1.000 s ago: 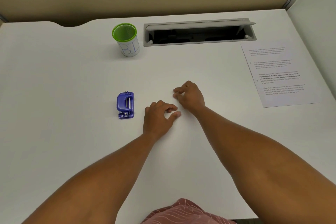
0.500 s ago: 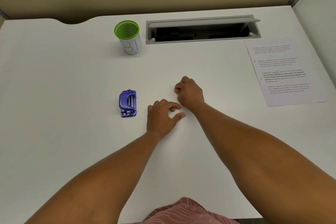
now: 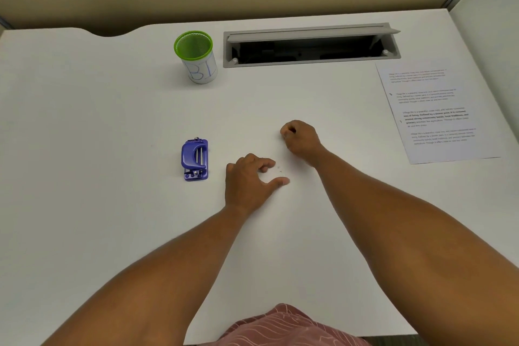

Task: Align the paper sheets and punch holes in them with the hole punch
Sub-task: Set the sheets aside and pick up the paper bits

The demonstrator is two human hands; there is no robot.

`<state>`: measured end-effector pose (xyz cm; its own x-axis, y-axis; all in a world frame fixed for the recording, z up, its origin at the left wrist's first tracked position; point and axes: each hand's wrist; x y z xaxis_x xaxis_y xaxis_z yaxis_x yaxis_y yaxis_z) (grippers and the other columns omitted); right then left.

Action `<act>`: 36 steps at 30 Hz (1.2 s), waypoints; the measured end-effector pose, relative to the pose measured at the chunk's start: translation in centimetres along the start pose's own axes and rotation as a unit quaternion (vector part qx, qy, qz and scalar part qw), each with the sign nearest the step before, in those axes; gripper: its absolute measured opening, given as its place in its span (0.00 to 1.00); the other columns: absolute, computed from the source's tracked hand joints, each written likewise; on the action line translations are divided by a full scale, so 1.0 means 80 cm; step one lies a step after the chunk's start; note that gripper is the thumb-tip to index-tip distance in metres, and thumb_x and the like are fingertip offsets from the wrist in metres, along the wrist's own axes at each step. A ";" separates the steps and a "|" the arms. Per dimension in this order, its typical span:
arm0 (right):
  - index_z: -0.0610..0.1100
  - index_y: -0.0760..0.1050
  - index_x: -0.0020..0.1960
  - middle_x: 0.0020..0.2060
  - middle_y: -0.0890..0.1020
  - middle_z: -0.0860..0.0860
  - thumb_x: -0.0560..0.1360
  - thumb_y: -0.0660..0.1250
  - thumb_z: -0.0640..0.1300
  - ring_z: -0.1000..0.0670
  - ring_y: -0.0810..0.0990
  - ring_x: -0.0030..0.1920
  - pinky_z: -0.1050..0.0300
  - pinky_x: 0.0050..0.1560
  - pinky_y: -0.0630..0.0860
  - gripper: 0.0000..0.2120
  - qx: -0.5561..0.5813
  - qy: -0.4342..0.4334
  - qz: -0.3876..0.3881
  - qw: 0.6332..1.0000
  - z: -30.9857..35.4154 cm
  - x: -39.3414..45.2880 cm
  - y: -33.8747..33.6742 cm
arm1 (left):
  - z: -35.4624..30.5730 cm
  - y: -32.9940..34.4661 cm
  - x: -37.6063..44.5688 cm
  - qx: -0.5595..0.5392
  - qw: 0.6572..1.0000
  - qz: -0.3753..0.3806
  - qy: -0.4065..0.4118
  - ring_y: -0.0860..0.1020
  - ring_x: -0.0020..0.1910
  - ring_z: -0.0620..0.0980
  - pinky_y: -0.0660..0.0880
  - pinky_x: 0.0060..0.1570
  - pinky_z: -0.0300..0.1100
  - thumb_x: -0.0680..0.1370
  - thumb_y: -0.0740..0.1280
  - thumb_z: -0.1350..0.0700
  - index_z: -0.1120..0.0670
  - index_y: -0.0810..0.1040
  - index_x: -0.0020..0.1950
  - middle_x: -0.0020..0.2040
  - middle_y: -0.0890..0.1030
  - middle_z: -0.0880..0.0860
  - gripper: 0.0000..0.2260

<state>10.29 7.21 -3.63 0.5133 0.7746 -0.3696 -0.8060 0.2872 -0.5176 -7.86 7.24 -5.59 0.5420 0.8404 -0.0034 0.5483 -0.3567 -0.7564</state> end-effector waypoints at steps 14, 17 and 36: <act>0.44 0.75 0.43 0.44 0.79 0.51 0.77 0.60 0.38 0.51 0.75 0.44 0.58 0.45 0.71 0.07 0.024 -0.006 -0.008 1.000 -0.008 -0.005 0.005 | -0.020 0.006 0.006 -0.007 0.999 0.000 -0.047 0.79 0.42 0.41 0.72 0.52 0.46 0.73 0.72 0.41 0.45 0.85 0.47 0.44 0.83 0.43 0.10; 0.44 0.75 0.44 0.44 0.79 0.52 0.77 0.60 0.38 0.51 0.75 0.44 0.57 0.46 0.72 0.07 0.030 -0.002 -0.010 1.000 -0.008 -0.005 0.005 | -0.024 0.003 0.012 0.011 0.998 0.013 -0.058 0.79 0.43 0.44 0.73 0.50 0.47 0.74 0.71 0.42 0.44 0.84 0.45 0.45 0.82 0.44 0.08; 0.47 0.75 0.40 0.38 0.77 0.55 0.76 0.59 0.38 0.52 0.76 0.40 0.59 0.43 0.73 0.09 0.095 0.037 -0.015 0.995 -0.014 -0.012 -0.003 | -0.026 0.000 0.046 0.081 0.985 0.083 -0.129 0.77 0.51 0.57 0.76 0.52 0.51 0.78 0.69 0.48 0.50 0.83 0.46 0.55 0.73 0.53 0.07</act>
<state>10.32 5.79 -4.00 0.5520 0.7226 -0.4162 -0.8279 0.4154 -0.3768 -4.56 9.47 -4.23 0.4244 0.8590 -0.2864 0.3447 -0.4458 -0.8261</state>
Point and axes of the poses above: each hand's wrist, its own x-axis towards the middle knuckle, its own y-axis out of the palm, z = x × y
